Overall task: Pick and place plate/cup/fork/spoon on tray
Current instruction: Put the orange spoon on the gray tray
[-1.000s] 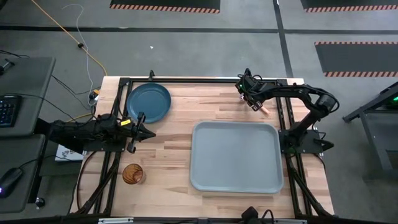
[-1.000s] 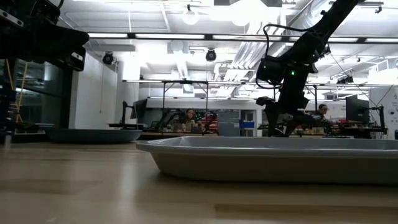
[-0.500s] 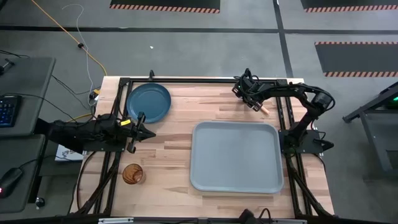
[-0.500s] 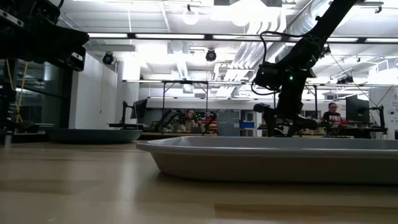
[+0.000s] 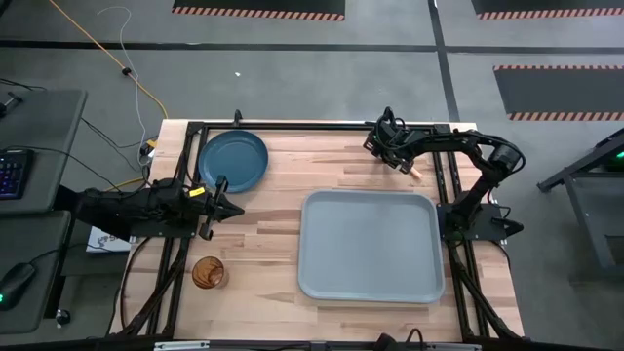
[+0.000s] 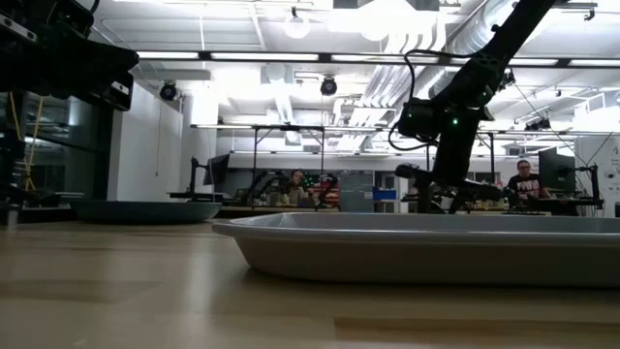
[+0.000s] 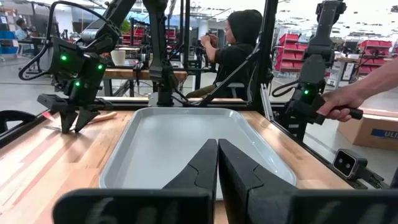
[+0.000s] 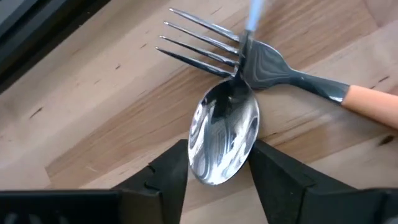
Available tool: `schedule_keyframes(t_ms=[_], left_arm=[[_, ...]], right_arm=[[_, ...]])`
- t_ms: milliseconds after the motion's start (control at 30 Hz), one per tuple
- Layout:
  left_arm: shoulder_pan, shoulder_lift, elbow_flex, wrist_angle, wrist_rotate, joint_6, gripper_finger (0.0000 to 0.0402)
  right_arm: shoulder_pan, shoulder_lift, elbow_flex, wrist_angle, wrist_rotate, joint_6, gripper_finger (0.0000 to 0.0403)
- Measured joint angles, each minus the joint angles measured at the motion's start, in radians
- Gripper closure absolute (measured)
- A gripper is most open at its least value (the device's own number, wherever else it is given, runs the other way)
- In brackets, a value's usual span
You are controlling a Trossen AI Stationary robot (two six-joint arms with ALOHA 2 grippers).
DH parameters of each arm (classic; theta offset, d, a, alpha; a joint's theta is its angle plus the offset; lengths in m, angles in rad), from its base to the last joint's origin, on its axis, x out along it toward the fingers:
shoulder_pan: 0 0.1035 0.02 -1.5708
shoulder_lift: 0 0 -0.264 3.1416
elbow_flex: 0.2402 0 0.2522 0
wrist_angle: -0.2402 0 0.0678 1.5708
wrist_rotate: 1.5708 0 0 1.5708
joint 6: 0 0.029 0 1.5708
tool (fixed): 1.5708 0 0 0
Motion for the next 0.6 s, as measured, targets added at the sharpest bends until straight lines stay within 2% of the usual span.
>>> schedule_keyframes(t_ms=[233, 600], left_arm=[[0.0, 0.0, 0.0, 0.0, 0.0, 0.0, 0.0398], [0.0, 0.0, 0.0, 0.0, 0.0, 0.0, 0.0398]], right_arm=[[0.023, 0.0, -0.002, -0.006, 0.009, -0.003, 0.0283], [0.082, -0.019, -0.003, -0.059, -0.02, -0.001, 0.0287]])
